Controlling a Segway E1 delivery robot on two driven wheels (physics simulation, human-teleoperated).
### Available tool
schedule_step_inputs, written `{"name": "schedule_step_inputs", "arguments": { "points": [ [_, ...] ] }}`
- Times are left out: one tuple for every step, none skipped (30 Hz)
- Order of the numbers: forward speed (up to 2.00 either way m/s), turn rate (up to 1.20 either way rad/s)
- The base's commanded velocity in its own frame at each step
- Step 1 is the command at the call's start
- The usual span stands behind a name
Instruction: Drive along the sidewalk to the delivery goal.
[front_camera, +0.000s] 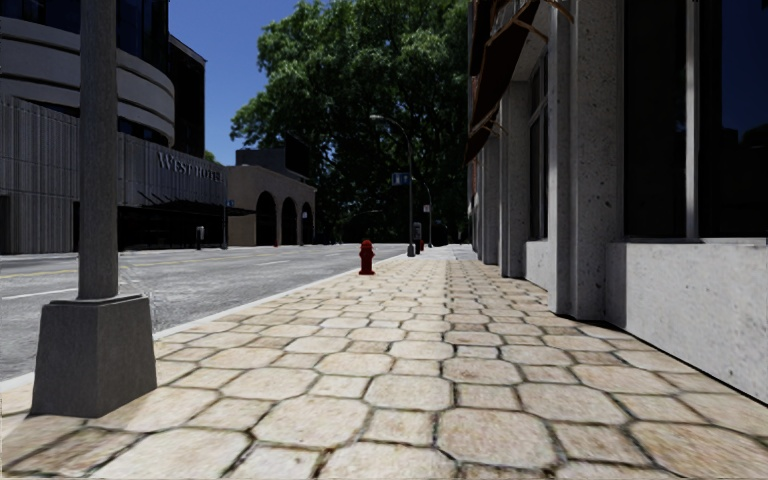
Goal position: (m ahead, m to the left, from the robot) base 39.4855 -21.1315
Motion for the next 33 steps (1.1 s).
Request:
{"name": "schedule_step_inputs", "arguments": {
  "points": [
    [2.00, -0.35],
    [2.00, -0.35],
    [2.00, -0.35],
    [2.00, -0.35],
    [2.00, -0.35],
    [2.00, -0.35],
    [2.00, -0.35],
    [2.00, -0.35],
    [2.00, -0.35],
    [2.00, -0.35],
    [2.00, -0.35],
    [2.00, -0.35],
    [2.00, -0.35],
    [2.00, -0.35],
    [2.00, -0.35],
    [2.00, -0.35],
    [2.00, -0.35],
    [2.00, -0.35],
    [2.00, -0.35],
    [2.00, -0.35],
    [2.00, -0.31],
    [2.00, 0.00],
    [2.00, 0.00],
    [2.00, 0.00],
    [2.00, 0.00],
    [2.00, 0.00],
    [2.00, 0.00],
    [2.00, 0.00],
    [2.00, 0.00],
    [2.00, 0.00],
    [2.00, 0.00],
    [2.00, 0.00],
    [2.00, 0.00]
  ]
}}
